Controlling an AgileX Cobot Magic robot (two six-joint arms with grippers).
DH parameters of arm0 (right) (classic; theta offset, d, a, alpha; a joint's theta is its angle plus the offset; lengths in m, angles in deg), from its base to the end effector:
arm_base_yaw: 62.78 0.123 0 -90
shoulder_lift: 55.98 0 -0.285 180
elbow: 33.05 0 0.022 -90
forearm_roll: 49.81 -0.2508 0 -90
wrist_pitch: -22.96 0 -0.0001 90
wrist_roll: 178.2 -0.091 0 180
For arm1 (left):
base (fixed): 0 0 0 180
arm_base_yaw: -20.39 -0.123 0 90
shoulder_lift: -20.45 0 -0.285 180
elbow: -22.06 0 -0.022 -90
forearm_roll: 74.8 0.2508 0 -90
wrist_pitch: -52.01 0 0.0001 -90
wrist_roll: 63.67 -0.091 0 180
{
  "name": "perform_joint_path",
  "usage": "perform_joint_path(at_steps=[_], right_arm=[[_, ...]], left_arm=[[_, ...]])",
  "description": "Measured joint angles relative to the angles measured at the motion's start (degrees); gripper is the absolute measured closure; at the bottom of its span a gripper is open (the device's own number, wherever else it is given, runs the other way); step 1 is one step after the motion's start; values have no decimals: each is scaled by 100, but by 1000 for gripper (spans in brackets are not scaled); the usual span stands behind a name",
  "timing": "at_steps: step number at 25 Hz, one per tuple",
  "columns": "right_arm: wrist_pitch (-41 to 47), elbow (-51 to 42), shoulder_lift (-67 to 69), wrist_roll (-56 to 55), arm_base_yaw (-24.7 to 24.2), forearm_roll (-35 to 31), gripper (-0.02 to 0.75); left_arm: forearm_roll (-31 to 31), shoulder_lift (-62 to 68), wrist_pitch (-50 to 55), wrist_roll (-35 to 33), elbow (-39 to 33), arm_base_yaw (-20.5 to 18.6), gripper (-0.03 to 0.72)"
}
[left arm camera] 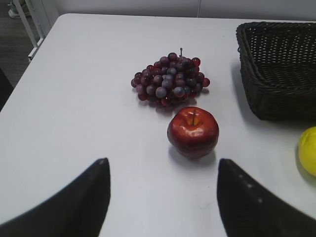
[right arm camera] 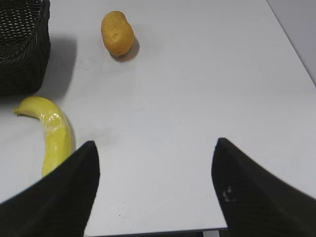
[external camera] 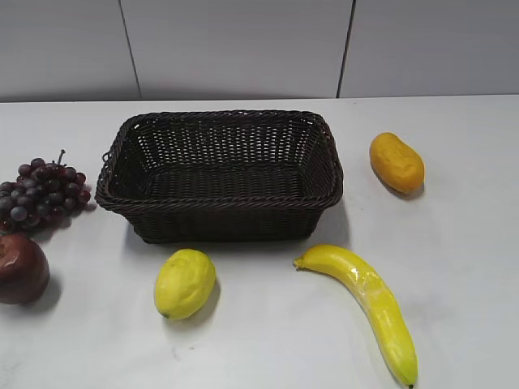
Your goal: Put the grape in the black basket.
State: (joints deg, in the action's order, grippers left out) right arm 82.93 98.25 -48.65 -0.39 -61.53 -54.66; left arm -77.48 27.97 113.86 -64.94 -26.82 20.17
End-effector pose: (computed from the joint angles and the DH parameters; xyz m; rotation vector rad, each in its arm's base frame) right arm -0.0055 0.0065 0.2780 0.0131 2.0244 0.1390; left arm -0.0057 -0.0038 0.2743 0.0216 2.0631 -0.0401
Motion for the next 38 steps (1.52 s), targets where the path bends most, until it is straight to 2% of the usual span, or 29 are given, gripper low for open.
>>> perform_joint_path(at_steps=[22, 30, 38], right_arm=[[0, 0, 0, 0, 0, 0, 200], [0, 0, 0, 0, 0, 0, 200], [0, 0, 0, 0, 0, 0, 200]], left_arm=[[-105, 179, -220, 0, 116, 0, 73], [-219, 2096, -1522, 0, 502, 0, 79], [-264, 4728, -1893, -69, 1150, 0, 82]])
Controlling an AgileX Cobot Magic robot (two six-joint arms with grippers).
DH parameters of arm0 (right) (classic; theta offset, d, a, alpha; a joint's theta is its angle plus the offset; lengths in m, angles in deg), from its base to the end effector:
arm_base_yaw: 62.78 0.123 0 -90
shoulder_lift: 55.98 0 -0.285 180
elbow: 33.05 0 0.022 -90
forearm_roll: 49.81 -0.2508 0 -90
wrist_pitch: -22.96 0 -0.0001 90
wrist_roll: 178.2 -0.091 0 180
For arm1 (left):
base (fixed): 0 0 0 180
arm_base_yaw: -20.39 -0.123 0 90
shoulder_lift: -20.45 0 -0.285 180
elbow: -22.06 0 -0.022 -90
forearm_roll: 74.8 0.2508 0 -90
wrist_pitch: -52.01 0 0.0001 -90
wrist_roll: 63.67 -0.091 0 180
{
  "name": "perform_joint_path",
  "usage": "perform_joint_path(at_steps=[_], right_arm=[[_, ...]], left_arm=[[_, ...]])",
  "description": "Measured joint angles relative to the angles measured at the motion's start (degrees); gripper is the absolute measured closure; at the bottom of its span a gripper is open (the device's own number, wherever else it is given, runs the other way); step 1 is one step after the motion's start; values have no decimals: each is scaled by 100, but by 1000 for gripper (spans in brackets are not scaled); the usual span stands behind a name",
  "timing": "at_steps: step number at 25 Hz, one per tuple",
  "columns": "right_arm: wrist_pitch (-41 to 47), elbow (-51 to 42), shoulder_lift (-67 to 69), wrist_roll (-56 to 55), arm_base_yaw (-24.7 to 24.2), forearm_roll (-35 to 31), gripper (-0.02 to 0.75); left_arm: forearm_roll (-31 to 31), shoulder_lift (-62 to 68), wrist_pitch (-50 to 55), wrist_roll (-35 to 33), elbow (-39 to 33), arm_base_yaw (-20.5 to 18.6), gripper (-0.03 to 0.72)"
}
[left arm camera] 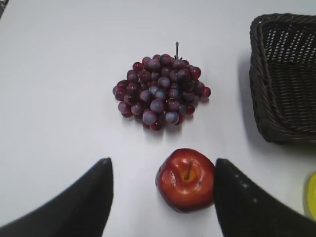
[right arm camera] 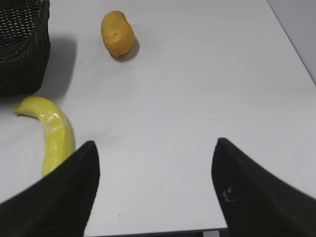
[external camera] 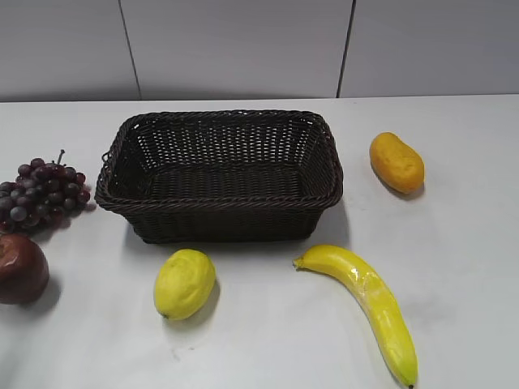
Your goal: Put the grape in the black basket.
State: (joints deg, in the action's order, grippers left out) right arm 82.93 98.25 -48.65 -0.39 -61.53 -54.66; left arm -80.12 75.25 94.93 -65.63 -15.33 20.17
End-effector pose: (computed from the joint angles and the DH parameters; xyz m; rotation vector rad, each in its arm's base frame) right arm -0.0055 0.0065 0.2780 0.0131 2.0244 0.1390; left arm 0.1514 -0.0052 0.3040 -0.0136 2.3557 -0.0891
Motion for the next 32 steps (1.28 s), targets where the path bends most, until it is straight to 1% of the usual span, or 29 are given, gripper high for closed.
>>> perform_joint_path(at_steps=[6, 10, 15, 20, 23, 27, 32], right_arm=[[0, 0, 0, 0, 0, 0, 200], [0, 0, 0, 0, 0, 0, 200], [0, 0, 0, 0, 0, 0, 200], [0, 0, 0, 0, 0, 0, 200], [0, 0, 0, 0, 0, 0, 200], [0, 0, 0, 0, 0, 0, 200], [0, 0, 0, 0, 0, 0, 200]], left_arm=[[-226, 1758, -76, -400, 914, 0, 82], [-461, 2614, -89, -699, 1492, 14, 82], [-353, 3444, -20, -809, 2038, 267, 83], [-199, 4240, 0, -885, 2163, 532, 77], [49, 4667, -59, -896, 2163, 631, 45], [335, 5144, -377, -901, 2168, 664, 30], [532, 5657, -752, -907, 2216, 664, 28]])
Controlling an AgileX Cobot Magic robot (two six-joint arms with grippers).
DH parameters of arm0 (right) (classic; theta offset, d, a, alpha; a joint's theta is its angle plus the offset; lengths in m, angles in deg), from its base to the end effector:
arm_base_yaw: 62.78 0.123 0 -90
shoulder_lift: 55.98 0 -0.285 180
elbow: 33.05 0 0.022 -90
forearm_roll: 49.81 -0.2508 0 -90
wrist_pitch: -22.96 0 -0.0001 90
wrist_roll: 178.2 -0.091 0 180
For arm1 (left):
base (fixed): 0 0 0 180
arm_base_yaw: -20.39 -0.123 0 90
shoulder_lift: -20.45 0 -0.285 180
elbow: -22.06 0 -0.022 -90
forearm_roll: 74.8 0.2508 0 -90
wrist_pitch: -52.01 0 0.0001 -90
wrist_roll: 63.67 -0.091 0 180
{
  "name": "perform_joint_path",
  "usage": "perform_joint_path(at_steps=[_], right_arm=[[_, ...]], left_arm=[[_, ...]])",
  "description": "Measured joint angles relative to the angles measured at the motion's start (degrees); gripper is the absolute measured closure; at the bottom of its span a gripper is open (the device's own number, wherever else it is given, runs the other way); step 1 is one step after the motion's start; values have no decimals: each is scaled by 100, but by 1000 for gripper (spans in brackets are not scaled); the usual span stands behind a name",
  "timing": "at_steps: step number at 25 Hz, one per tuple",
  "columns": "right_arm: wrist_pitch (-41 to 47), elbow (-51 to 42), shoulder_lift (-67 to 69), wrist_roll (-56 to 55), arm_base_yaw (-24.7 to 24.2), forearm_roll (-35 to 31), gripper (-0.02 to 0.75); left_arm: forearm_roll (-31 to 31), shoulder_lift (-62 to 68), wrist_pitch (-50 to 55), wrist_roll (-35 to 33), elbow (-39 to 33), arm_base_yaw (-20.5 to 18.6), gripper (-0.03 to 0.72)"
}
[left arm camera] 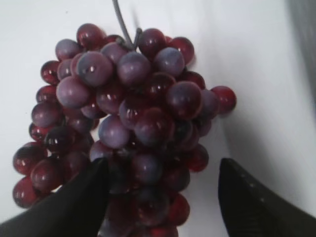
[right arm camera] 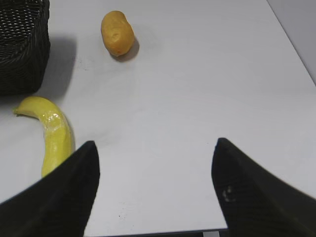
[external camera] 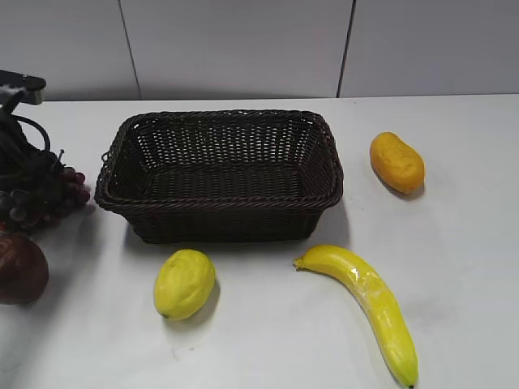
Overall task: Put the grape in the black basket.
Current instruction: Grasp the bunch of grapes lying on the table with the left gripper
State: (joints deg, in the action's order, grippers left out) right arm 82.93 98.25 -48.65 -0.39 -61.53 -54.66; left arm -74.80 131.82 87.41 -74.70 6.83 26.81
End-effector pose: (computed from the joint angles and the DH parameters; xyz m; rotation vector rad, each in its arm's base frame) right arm -0.0055 0.0065 0.2780 0.0131 2.0244 0.1390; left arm 0.3442 -0.0387 0.1700 0.4289 2.7949 0.0180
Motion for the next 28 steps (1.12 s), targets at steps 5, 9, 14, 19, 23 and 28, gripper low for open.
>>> perform_joint_path(at_steps=[5, 9, 14, 19, 23, 28], right_arm=[[0, 0, 0, 0, 0, 0, 200], [0, 0, 0, 0, 0, 0, 200], [0, 0, 0, 0, 0, 0, 200], [0, 0, 0, 0, 0, 0, 200], [0, 0, 0, 0, 0, 0, 200], [0, 0, 0, 0, 0, 0, 200]], left_arm=[[105, 410, -422, -5, 16, 0, 28], [119, 645, -506, -10, 20, 0, 74], [74, 670, -511, -10, 50, 0, 343], [69, 572, -561, -10, 61, 0, 561], [36, 254, -484, -10, 49, 0, 578], [0, -665, -159, -10, 133, 0, 588]])
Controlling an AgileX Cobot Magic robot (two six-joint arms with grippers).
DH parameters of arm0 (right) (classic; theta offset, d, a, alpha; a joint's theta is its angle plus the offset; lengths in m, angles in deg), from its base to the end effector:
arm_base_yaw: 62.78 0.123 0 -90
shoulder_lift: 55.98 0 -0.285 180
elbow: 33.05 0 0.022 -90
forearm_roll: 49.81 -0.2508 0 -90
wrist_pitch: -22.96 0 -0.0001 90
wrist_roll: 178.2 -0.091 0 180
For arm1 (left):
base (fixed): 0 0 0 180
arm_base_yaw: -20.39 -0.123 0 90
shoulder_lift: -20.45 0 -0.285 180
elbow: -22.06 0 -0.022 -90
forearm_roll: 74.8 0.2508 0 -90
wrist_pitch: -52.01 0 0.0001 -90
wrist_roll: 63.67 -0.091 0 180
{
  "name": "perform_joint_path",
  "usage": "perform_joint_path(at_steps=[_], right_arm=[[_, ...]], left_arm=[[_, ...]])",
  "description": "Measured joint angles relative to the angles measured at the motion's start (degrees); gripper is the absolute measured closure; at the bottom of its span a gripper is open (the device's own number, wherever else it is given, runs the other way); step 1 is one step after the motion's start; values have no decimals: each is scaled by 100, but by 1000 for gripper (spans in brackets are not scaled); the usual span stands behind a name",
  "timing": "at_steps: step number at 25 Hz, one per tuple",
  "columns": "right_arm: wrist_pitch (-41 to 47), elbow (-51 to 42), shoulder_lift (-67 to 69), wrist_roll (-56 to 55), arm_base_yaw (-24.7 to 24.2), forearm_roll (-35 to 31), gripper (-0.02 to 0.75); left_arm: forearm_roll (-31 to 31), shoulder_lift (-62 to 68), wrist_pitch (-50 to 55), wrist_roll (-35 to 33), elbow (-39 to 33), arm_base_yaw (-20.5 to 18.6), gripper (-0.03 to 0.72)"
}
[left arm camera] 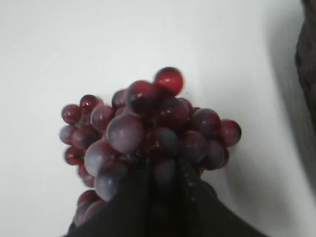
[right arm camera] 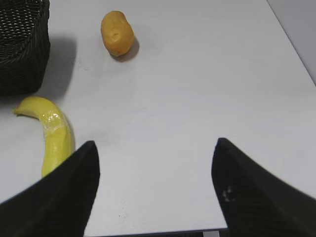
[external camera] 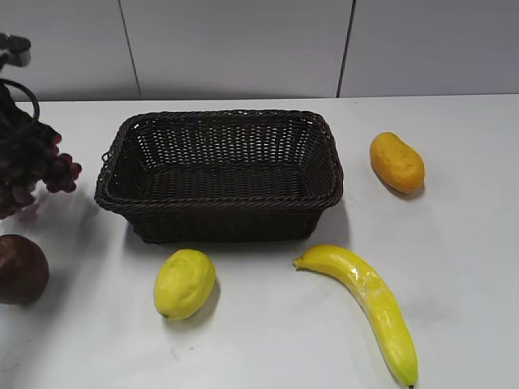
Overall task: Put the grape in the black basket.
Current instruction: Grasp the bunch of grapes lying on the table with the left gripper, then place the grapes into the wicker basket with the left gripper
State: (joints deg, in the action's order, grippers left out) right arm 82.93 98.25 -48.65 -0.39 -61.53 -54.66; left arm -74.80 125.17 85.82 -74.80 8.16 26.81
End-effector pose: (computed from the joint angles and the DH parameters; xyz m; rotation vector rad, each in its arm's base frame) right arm -0.0055 0.0065 0.2780 0.0131 2.0244 0.1390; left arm 0.3430 -0.0386 0.2171 0.4059 2.6295 0.0268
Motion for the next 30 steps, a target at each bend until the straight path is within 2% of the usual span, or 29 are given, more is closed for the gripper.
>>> perform_joint_path(at_steps=[7, 15, 19, 25, 30], right_arm=[[0, 0, 0, 0, 0, 0, 200], [0, 0, 0, 0, 0, 0, 200], [0, 0, 0, 0, 0, 0, 200], [0, 0, 0, 0, 0, 0, 200], [0, 0, 0, 0, 0, 0, 200]], left_arm=[[-222, -1074, 702, 0, 996, 0, 591], [-1303, -1307, 1395, 4, 2562, 112, 594], [-1454, -1307, 1357, 4, 2921, 589, 596], [-1557, -1110, 1340, 4, 2960, 1477, 596], [-1564, -565, 1308, 4, 2960, 2008, 598]])
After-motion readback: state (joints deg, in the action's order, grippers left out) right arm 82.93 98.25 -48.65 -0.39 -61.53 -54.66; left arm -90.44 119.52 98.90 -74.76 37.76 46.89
